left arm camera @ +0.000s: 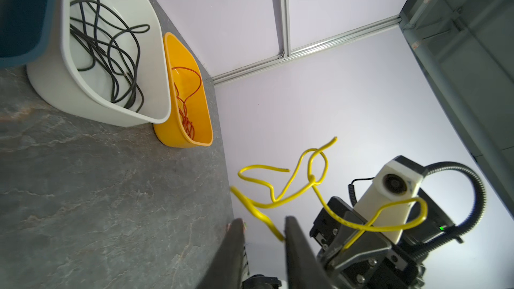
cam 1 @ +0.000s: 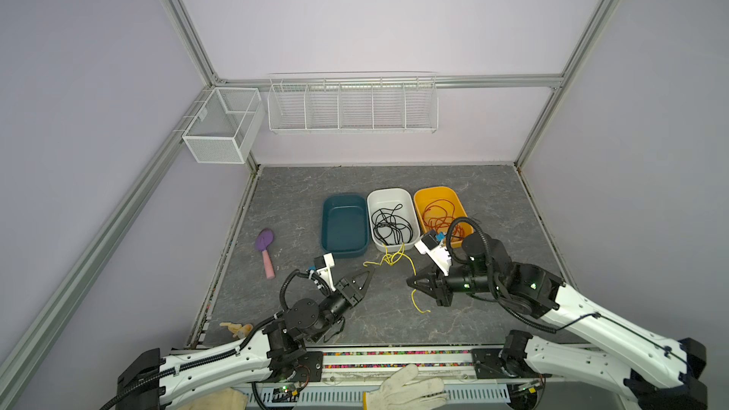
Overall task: Untangle the cables
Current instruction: 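Close the left gripper on the yellow wire loop beside the right gripper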
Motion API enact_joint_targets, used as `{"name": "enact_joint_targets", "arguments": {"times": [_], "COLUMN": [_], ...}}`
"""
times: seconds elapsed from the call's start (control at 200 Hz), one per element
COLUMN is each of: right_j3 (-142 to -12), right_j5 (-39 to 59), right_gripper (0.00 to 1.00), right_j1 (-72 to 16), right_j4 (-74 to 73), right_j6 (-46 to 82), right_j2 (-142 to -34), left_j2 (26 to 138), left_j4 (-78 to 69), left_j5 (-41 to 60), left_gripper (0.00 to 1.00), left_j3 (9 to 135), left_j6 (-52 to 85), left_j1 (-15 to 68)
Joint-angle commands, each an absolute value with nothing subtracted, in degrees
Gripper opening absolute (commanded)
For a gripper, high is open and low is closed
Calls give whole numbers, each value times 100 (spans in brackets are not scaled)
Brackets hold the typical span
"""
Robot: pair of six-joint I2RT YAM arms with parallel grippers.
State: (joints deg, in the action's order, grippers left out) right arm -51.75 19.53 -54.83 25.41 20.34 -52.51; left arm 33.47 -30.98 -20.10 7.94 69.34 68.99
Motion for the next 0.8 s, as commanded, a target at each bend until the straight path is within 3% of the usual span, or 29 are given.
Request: {"name": "enact_joint_targets", "arguments": {"times": [0.0,0.22,0.57,0.6,0.655,0.765,0.795], "right_j3": [-5093,-5080,-5072,-5071,-5071,-5071,-5071], "right_j5": [2028,2059,2083,2084,2083,2145,2172], "right_gripper": [7,7,7,7,7,7,7], "right_j1": [-5466,-5475,-5476,-5477,-5478,-5484,-5478], "right_j4": [2346,2336,2372,2378,2380,2378,2380], "right_j6": [2093,2119,2086,2078,2062,2041,2043], "right_j2": [-5257,-5257,-5153,-5149,-5133,-5168,-5196], "left_j2": [3122,2743,2552,2544,2508,2380,2352], "left_j4": [-2907,-2514,-2237,-2205,-2106,-1705,-1621], "left_j5": [-2151,-2280,-2437,-2457,-2512,-2631,-2645], "left_gripper": [8,0,0,15,52,94,100], "left_j3": [714,692,675,686,736,939,990], "left_j6": [6958,6908,6886,6896,6904,6908,6908], "left_j1": [6919,6917,6919,6917,6917,6917,6917]}}
